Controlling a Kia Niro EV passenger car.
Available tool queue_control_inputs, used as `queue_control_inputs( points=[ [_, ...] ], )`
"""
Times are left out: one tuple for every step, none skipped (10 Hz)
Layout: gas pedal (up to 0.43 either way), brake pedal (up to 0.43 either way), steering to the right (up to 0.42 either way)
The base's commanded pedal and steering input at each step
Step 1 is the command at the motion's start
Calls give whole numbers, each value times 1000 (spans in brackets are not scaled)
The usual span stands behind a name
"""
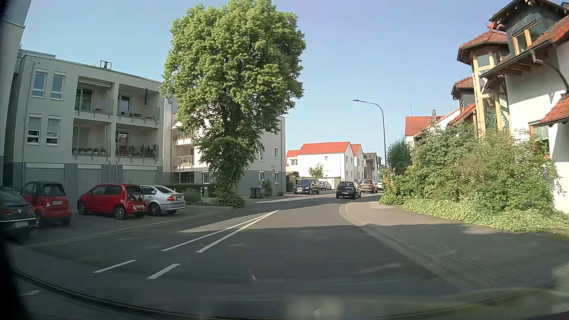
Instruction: Follow the waypoints while adhering to traffic rules and regulations
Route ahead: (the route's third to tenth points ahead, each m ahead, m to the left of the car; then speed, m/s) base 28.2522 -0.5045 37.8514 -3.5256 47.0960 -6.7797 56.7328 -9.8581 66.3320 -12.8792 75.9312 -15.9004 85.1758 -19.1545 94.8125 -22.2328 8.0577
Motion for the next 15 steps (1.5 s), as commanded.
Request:
queue_control_inputs(
  points=[
    [8, 30, -6],
    [0, 30, -5],
    [0, 30, -6],
    [0, 30, -6],
    [0, 30, -6],
    [0, 30, -6],
    [0, 30, -6],
    [0, 30, -6],
    [0, 30, -6],
    [0, 30, -6],
    [0, 30, -6],
    [0, 30, -5],
    [0, 30, -4],
    [0, 30, -3],
    [0, 24, -3]
  ],
)
